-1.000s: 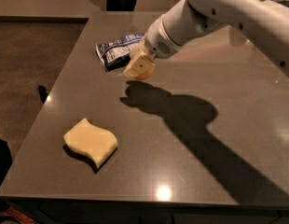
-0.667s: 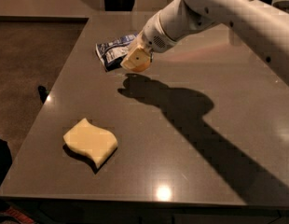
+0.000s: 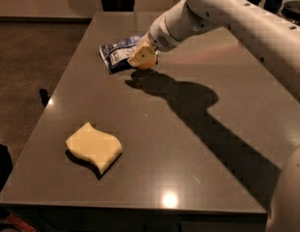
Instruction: Move orange near blue chip bag
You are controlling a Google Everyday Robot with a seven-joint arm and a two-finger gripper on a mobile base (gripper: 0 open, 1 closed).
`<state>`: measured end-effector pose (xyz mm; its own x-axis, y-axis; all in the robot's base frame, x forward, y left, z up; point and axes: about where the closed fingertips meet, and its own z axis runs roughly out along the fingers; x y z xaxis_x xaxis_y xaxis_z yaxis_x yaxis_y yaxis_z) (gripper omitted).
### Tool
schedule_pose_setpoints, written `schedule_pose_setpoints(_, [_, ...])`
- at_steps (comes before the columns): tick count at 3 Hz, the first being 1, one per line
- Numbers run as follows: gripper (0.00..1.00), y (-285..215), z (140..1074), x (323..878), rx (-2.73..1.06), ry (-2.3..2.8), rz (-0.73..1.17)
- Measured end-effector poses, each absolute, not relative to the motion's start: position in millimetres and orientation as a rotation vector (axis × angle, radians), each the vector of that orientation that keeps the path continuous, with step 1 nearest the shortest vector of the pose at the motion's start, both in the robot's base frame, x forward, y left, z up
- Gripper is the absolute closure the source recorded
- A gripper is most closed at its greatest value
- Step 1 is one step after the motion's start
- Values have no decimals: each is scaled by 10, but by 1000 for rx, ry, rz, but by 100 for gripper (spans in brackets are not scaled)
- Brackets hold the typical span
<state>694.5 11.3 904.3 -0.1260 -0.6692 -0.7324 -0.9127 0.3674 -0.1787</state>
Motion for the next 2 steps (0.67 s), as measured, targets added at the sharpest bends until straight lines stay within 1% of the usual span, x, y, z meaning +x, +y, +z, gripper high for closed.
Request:
schedule_pose_setpoints(1, [86, -31, 8912, 7001, -1333, 1922, 399])
schedule_pose_setpoints(2, [63, -154, 8805, 6996, -1290, 1948, 406])
